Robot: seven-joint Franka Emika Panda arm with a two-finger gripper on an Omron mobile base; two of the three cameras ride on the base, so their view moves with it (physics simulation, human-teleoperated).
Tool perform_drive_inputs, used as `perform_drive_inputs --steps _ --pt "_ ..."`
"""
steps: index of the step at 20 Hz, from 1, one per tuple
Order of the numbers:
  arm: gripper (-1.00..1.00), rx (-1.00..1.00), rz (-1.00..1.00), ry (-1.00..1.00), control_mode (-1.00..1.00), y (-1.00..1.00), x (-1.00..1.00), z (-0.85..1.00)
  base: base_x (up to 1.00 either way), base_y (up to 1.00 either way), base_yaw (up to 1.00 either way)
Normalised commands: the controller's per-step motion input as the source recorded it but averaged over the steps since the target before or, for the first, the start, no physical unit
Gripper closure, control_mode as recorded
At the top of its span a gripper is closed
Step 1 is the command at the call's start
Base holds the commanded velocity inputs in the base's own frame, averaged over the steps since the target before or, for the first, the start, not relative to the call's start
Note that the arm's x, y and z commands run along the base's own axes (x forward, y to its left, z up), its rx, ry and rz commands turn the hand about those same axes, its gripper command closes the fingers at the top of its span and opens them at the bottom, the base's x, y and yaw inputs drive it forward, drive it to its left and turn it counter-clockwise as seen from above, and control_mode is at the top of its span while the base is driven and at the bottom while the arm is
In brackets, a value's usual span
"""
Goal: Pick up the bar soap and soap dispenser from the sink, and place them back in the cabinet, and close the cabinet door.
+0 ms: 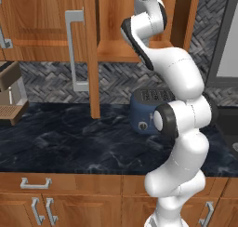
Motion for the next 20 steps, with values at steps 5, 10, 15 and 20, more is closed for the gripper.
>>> perform_drive_inputs --steps 5,10,15,20 --pt "1.00 0.00 0.00 0.06 -1.00 0.00 0.12 0.00 0.00 0.00 0.00" --pt "-1.00 0.00 0.00 0.07 -1.00 0.00 0.03 0.00 0.00 0.00 0.00" --pt "-1.00 0.00 0.00 0.00 -1.00 0.00 0.00 0.00 0.00 0.00 0.00" --pt "-1.00 0.00 0.00 0.00 -1.00 0.00 0.03 0.00 0.00 0.00 0.00"
